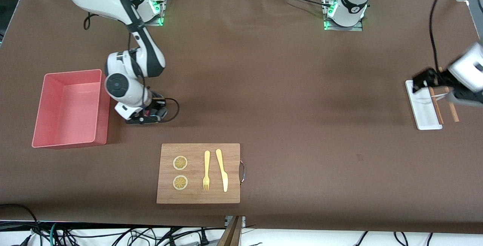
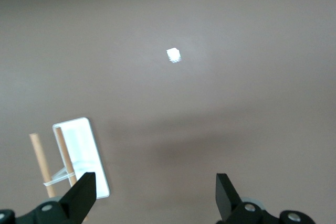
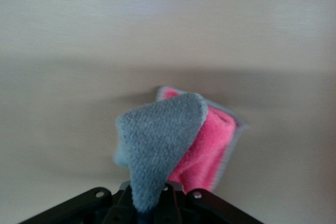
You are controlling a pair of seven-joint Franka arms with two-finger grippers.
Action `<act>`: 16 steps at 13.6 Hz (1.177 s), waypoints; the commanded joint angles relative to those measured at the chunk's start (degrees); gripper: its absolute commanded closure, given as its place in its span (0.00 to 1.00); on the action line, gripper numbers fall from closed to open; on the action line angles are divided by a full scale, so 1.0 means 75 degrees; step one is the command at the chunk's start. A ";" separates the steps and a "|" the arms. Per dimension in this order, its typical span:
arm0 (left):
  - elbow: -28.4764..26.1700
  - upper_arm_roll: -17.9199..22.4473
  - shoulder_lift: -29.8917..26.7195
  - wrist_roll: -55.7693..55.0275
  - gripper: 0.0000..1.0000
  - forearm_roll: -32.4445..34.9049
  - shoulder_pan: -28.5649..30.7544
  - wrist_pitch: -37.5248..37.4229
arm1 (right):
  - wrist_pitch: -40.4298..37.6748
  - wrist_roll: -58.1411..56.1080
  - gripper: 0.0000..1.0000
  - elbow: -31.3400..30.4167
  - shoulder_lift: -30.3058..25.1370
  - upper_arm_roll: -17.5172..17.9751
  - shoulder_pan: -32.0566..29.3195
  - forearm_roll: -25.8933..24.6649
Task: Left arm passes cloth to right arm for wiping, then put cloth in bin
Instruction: 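Wipe the table with the cloth in the right gripper while the left withdraws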
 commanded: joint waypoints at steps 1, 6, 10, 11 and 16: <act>-0.1031 -0.0170 -0.0813 -0.0176 0.00 -0.0336 -0.0583 0.0004 | -0.0067 0.1483 1.00 0.0426 0.0088 -0.0043 0.1018 0.0093; -0.0714 -0.0218 -0.0706 -0.0775 0.00 -0.0644 -0.0129 -0.0056 | -0.0102 0.3723 1.00 0.1760 0.0731 0.0086 0.2308 0.0795; -0.0701 -0.0230 -0.0694 -0.0810 0.00 -0.0435 0.0202 -0.0032 | -0.0590 0.4348 1.00 0.2582 0.0780 0.0086 0.2580 0.1310; -0.0701 -0.0276 -0.0718 -0.0810 0.00 -0.0236 0.0202 -0.0044 | -0.0873 0.4336 1.00 0.2549 0.0698 0.0086 0.2429 0.1393; -0.0713 -0.0323 -0.0718 -0.0810 0.00 -0.0222 0.0190 -0.0172 | -0.1286 0.2833 1.00 0.1216 0.0159 0.0074 0.1106 0.1406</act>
